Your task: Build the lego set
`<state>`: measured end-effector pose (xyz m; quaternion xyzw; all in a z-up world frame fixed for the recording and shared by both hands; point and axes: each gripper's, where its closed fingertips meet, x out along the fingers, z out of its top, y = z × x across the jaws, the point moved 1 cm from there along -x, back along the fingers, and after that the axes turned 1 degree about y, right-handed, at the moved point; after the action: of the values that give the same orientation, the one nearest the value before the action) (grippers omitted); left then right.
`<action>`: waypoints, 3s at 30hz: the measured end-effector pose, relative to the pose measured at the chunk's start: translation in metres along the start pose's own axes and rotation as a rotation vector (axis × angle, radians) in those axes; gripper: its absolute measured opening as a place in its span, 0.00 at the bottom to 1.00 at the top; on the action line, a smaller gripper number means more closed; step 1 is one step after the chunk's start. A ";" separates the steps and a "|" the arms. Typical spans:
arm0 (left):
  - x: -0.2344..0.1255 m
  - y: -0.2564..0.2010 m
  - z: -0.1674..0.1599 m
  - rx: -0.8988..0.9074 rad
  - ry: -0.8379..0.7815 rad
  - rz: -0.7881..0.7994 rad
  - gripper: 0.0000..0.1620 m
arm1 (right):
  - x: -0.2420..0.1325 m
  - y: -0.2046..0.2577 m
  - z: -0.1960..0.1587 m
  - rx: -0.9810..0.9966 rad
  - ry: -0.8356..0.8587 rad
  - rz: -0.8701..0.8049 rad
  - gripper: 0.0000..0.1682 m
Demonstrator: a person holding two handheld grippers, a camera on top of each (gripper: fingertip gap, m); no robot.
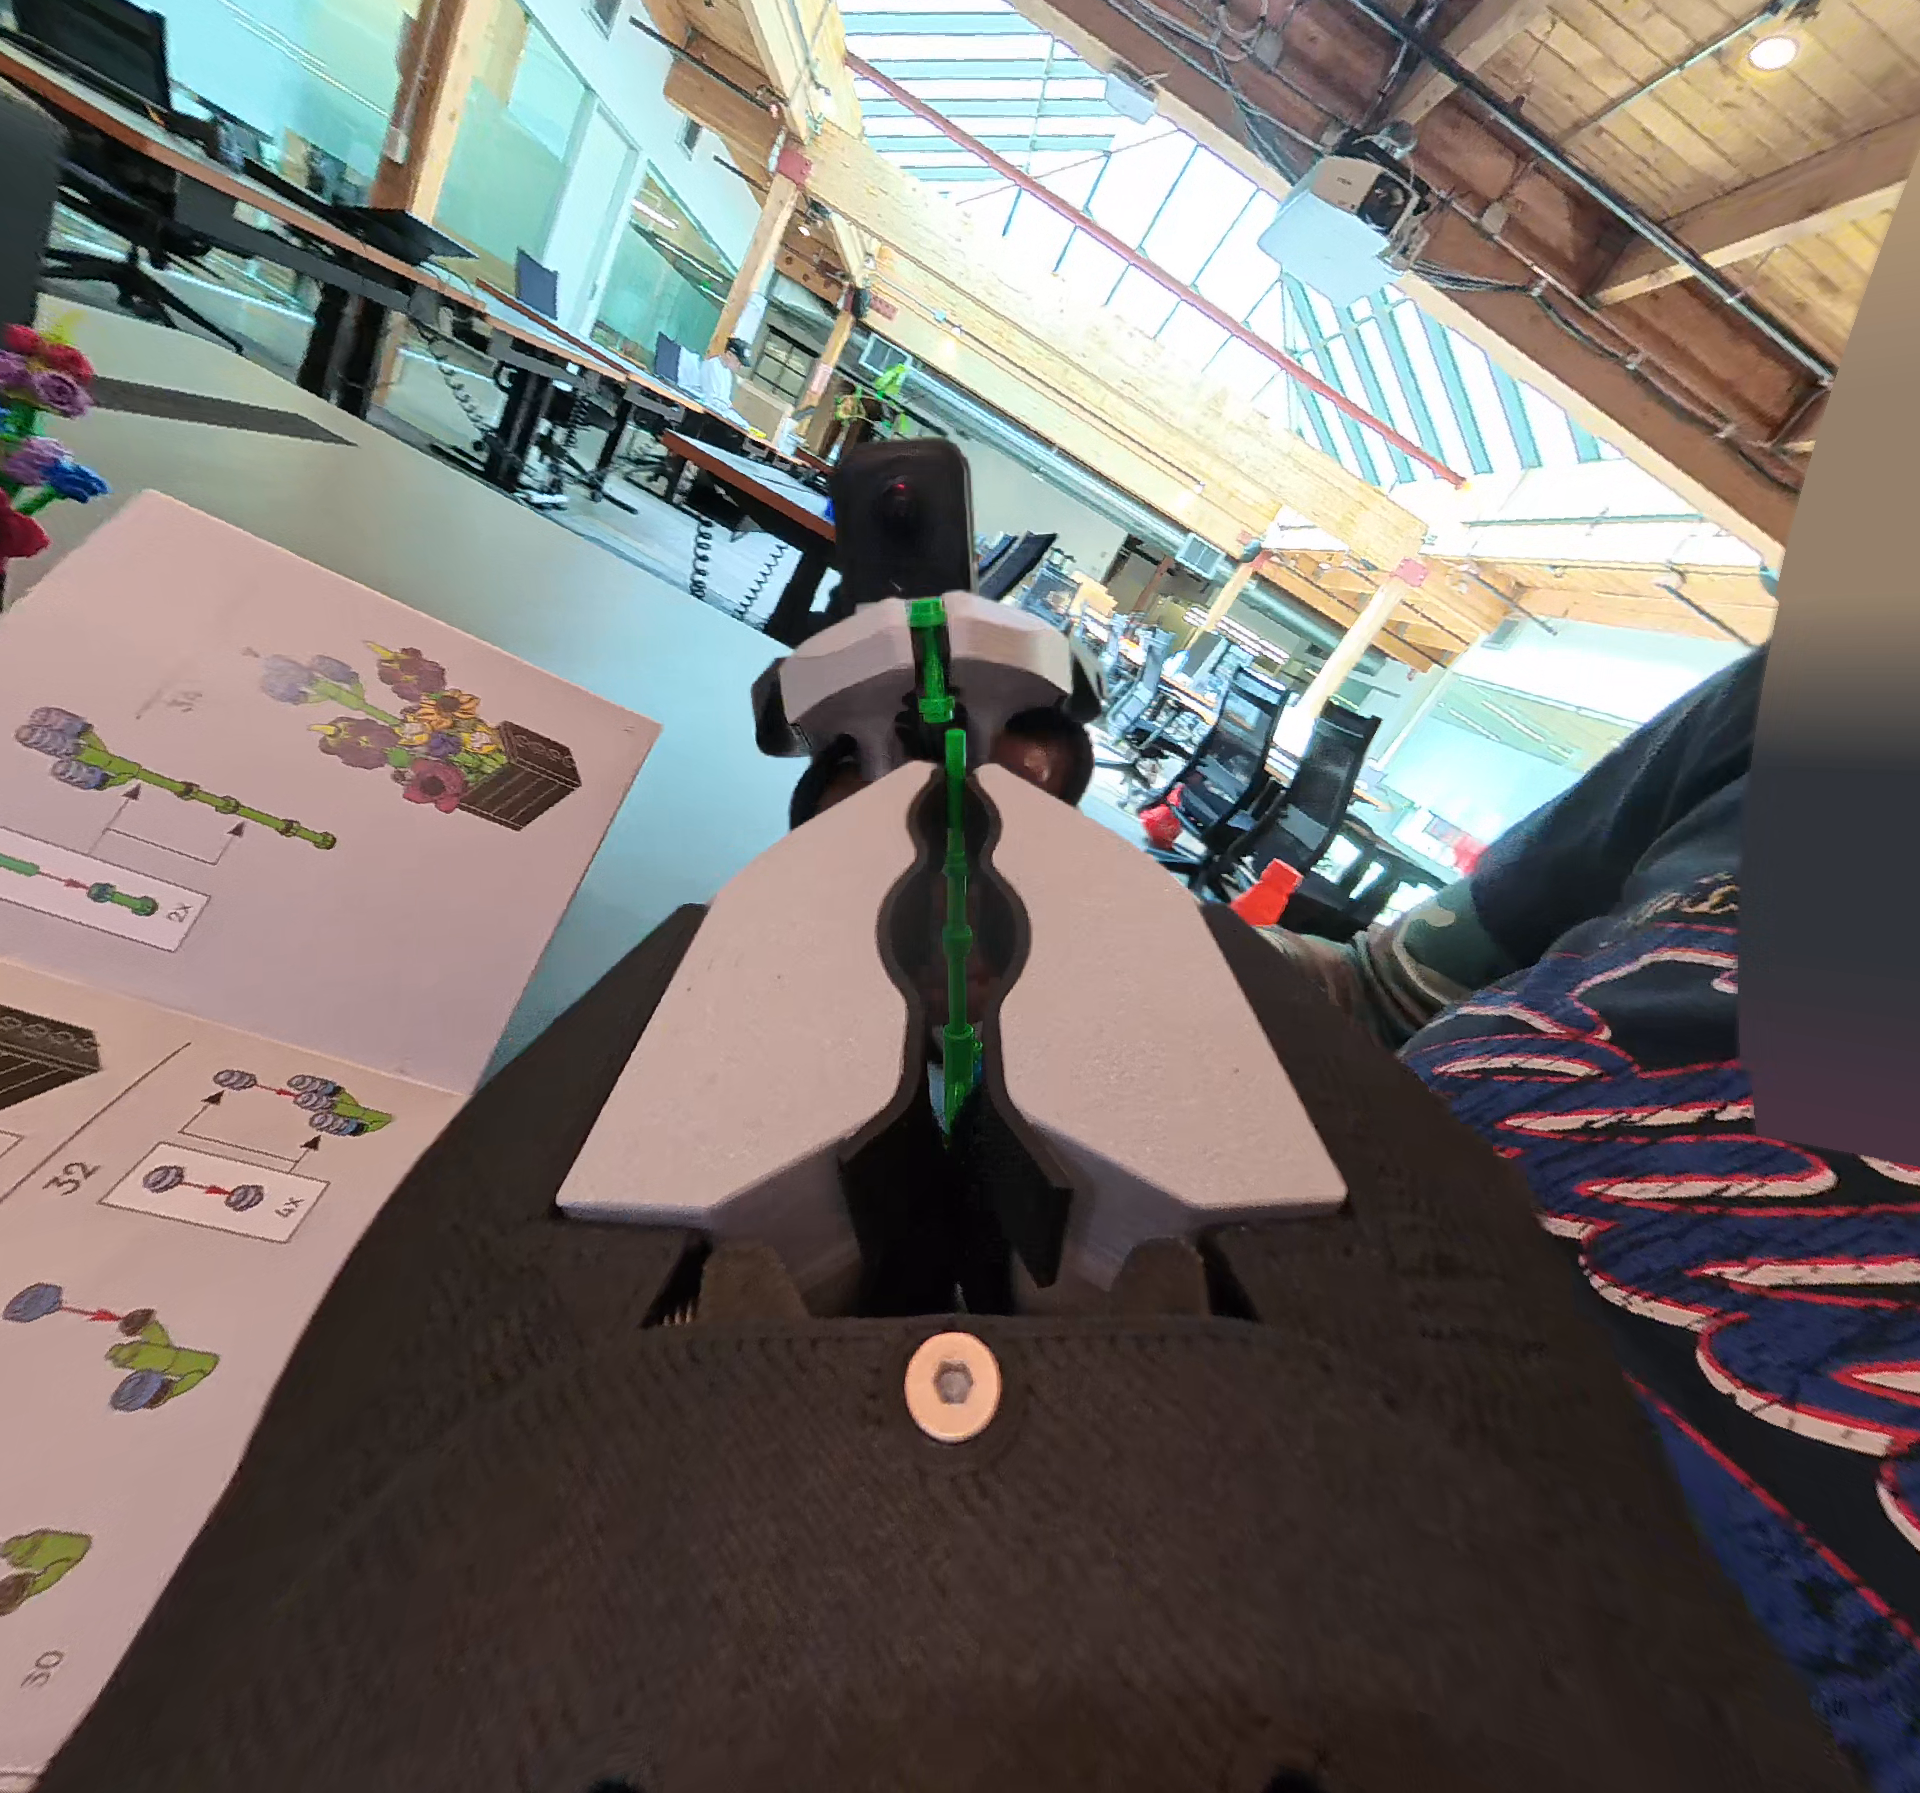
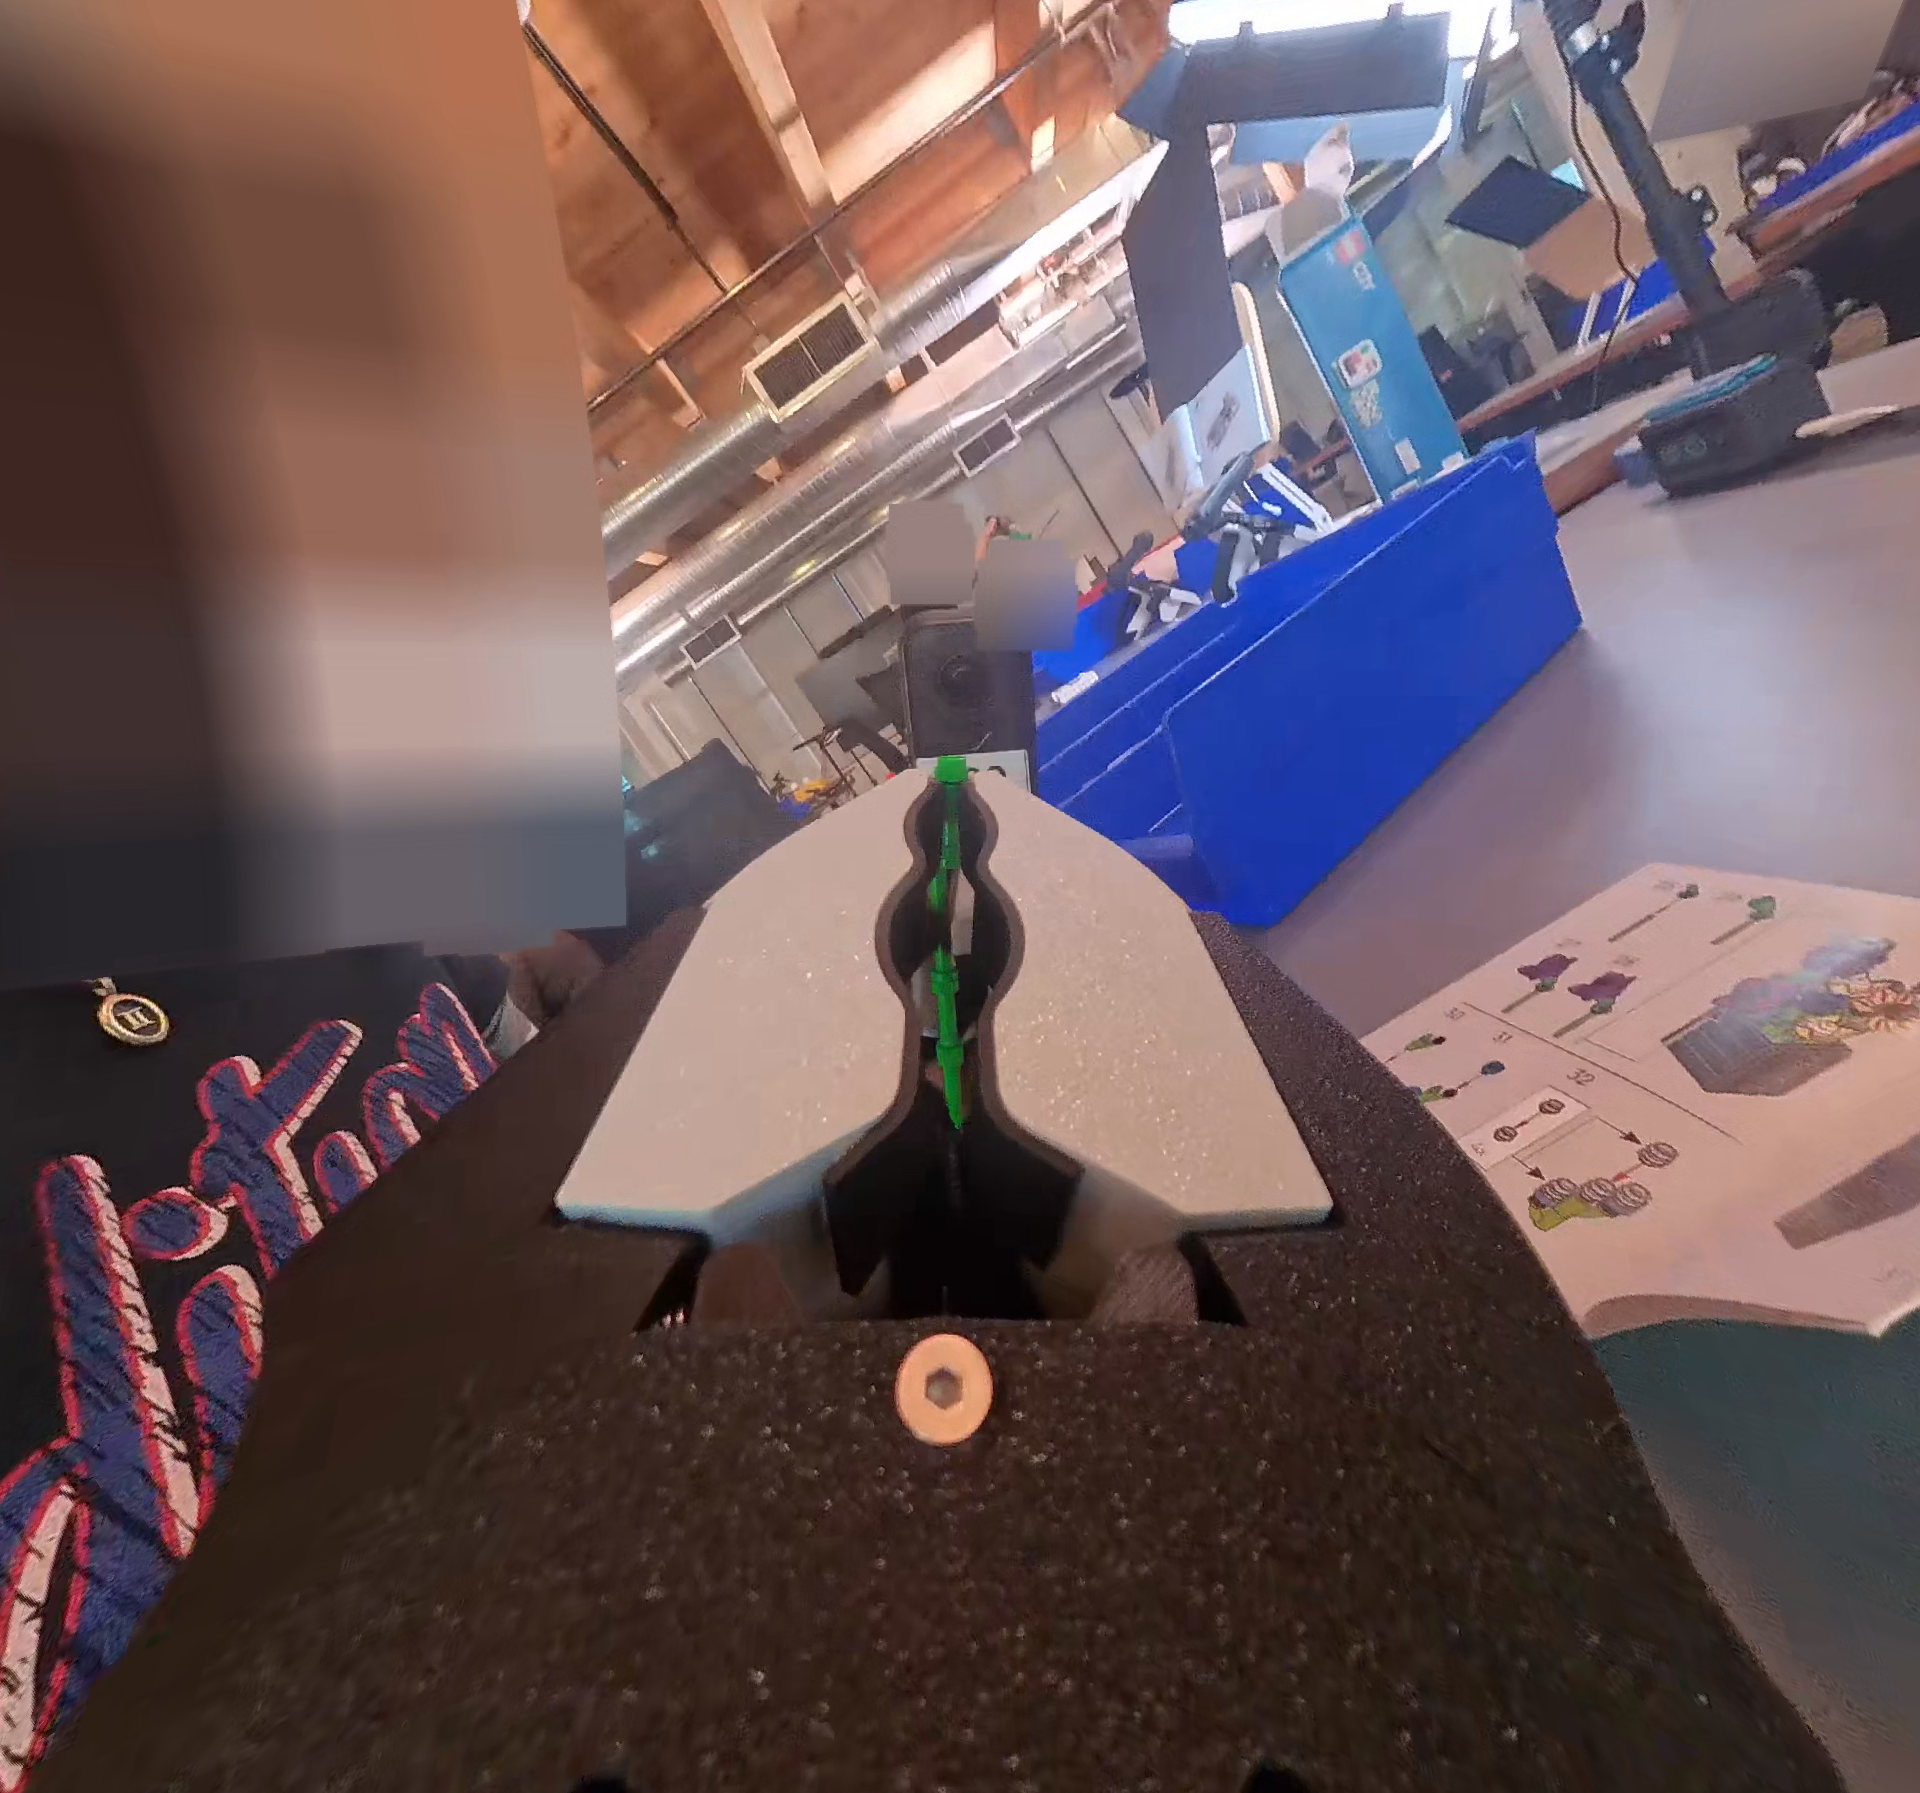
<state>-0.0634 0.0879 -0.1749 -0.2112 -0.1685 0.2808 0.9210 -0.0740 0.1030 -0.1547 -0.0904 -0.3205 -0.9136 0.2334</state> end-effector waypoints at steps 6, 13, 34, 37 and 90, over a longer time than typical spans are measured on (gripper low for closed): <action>0.001 0.000 -0.002 -0.026 0.015 -0.016 0.01 | -0.001 0.002 -0.003 0.007 0.044 0.001 0.02; 0.002 0.000 -0.004 -0.028 0.030 -0.019 0.01 | 0.001 0.001 -0.005 -0.024 0.060 -0.007 0.02; 0.002 0.008 -0.010 -0.054 0.062 0.024 0.00 | -0.008 -0.006 -0.016 -0.097 0.096 -0.103 0.02; 0.002 0.009 -0.011 -0.058 0.068 0.034 0.00 | -0.010 -0.008 -0.017 -0.113 0.113 -0.126 0.02; 0.008 0.005 -0.017 -0.029 0.130 0.016 0.01 | -0.013 -0.003 -0.022 -0.180 0.154 -0.128 0.01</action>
<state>-0.0518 0.0912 -0.1907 -0.2435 -0.1109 0.2714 0.9245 -0.0644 0.0961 -0.1775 -0.0199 -0.2234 -0.9559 0.1896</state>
